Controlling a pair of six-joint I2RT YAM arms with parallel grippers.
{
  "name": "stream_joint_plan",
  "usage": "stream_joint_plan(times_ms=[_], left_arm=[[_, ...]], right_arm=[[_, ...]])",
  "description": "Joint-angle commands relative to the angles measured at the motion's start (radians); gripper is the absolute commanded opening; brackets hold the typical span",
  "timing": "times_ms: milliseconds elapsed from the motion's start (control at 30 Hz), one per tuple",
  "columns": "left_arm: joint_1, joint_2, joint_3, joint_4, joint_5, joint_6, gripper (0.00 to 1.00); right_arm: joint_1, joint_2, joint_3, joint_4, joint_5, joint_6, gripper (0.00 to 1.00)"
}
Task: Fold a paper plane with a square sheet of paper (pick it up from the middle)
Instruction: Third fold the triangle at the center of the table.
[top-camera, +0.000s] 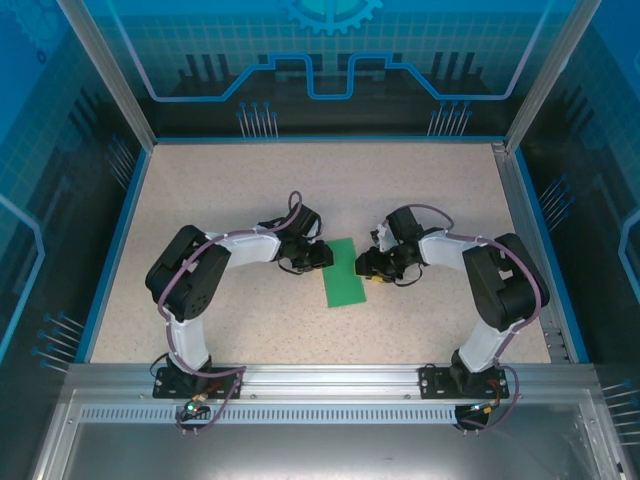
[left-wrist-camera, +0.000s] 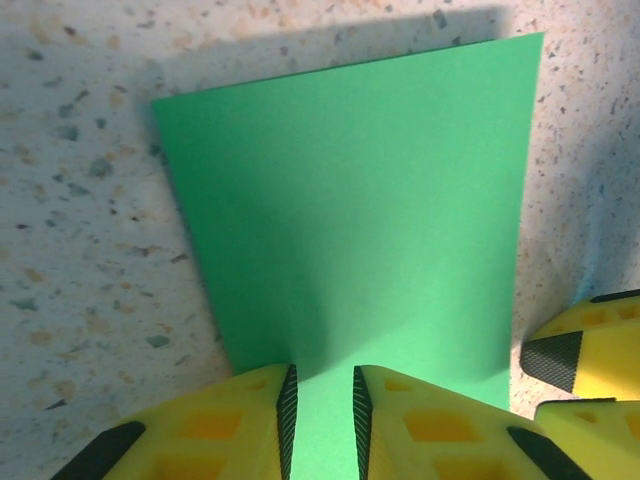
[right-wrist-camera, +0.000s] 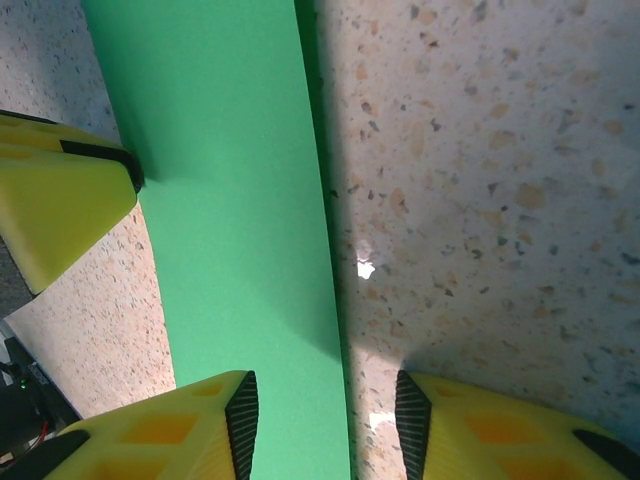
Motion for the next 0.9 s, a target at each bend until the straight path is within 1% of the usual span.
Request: stream_joint_plan(times_ms=[0,333,700,867], left_arm=[[0.015,-0.004,-0.027,-0.012,0.007,0.024,0.26],[0.018,0.004,-0.027,-0.003,0.024,0.026,0.26],[0.018,0.005,-0.031,0.008,0.038,0.029,0.26],[0.019,0.005,-0.027,0.026,0.071,0.053,0.27]], right_arm=[[0.013,0.037,0.02,0.024,-0.05,0.003,0.44],[0.037,0.027,0.001,0.064,-0.08,0.031,0.38],[0.031,-0.013,-0.044,0.109,-0.084,0.074,0.38],[0.016,0.024,-0.012,0.119,-0.094,0.065,0.35]])
